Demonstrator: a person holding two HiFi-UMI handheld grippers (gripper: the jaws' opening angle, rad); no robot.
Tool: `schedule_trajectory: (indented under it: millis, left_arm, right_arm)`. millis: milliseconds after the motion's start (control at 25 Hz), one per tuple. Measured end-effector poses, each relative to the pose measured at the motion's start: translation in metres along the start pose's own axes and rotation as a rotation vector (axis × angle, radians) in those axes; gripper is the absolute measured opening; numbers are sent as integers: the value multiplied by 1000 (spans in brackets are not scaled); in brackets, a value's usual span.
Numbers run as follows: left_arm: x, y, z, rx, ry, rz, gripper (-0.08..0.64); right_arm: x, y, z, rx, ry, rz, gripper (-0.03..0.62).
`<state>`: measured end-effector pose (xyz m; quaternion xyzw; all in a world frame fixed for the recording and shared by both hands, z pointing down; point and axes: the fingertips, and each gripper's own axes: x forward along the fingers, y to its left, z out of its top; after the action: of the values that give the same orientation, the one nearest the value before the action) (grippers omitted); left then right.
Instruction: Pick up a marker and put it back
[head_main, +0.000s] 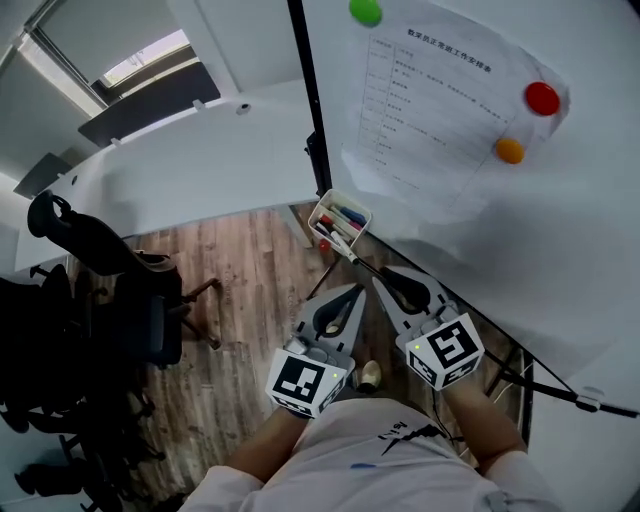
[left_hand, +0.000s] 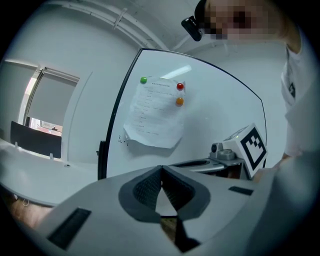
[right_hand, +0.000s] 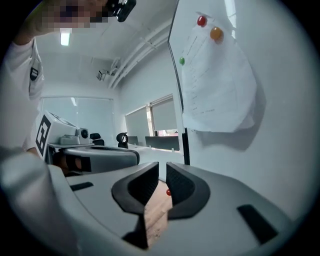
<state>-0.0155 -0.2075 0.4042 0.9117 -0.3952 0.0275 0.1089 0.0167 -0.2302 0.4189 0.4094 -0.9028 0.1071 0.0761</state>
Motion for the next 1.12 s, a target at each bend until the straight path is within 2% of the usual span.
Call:
schedule_trajectory:
  millis: [720,1120]
  left_arm:
    - [-25,-46,52,-3,-102,7,12]
    - [-36,-55,61,5,-122,17,12]
  right_arm:
    - [-57,34,63,15,-127,101,20]
    - [-69,45,70,7,-137,124,14]
